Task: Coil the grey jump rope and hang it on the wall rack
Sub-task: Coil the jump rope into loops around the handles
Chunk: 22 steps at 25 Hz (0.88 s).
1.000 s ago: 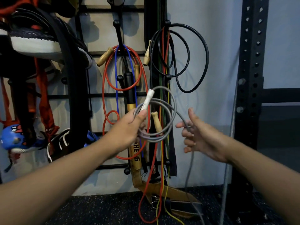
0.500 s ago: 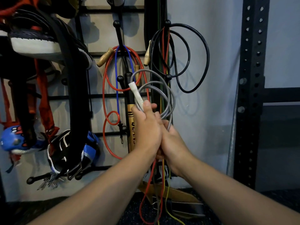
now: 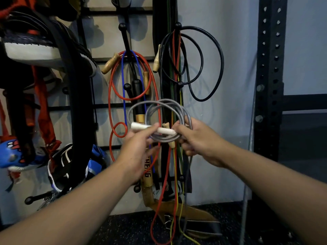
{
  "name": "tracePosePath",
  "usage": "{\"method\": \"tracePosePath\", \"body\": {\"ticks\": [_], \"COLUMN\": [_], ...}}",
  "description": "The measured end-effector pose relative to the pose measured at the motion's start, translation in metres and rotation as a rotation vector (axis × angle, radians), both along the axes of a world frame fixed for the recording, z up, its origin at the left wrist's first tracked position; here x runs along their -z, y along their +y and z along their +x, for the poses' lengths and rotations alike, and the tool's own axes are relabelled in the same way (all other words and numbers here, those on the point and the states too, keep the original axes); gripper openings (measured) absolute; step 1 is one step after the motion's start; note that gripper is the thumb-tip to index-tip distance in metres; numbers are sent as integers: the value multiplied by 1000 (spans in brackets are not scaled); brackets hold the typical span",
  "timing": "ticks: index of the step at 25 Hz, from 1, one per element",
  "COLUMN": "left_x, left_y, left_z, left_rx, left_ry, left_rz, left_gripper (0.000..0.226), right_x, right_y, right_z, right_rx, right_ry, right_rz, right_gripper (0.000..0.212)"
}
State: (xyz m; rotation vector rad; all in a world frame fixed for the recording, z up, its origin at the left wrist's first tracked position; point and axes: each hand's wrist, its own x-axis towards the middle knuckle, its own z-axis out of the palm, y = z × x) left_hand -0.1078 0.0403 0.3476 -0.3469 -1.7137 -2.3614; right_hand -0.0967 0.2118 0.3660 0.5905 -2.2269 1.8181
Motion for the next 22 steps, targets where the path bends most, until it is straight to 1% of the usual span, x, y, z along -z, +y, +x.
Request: {"method": "tracePosePath", "body": {"ticks": [1,2,3,4,5,6,7,8,9,11,12,13,14,16,18,20,22], "left_x": [-3,-11,-22,-36,-50,-64,-76,-85,-91,-92,-87,-82,-78,-72,-68,-64,-60], "left_y": [-12,-22,-28,-31,-28,-21,-12,-3,4,12,13,12,11,7,0,-6,-10], "left_z": [-1,-1,1,2,4,7,9,9,7,0,-3,-5,-5,-4,-2,1,4], "left_rx": [-107,-202,-235,-190,-94,13,100,164,208,262,280,288,282,272,316,338,350], "left_ry": [34,135,283,425,510,532,513,472,411,314,290,279,286,362,414,416,394], "left_rz": [-71,-216,-445,-723,-989,-1204,-1357,-1438,-1449,-1434,-1442,-1441,-1429,-1400,-1375,-1360,-1255], "left_gripper": [65,81,89,93,96,98,96,89,81,58,43,33,31,33,34,34,30], "right_x": [-6,-11,-17,-22,-27,-32,-37,-40,-41,-44,-44,-45,-45,-44,-42,-40,-39], "right_y": [8,15,19,22,22,21,20,19,18,20,22,23,24,26,28,34,42], "right_z": [2,5,7,8,9,9,10,9,8,6,6,6,7,11,14,16,17], "right_rx": [14,27,28,16,1,-8,-11,-6,5,34,37,22,-13,-81,-72,-41,-29], "right_ry": [15,29,35,38,41,52,67,82,99,141,156,156,140,122,155,171,127], "right_rz": [156,316,450,541,596,632,663,691,708,694,671,644,607,524,513,538,522], "right_gripper": [11,12,13,12,11,9,6,6,8,20,27,32,37,42,45,49,51]}}
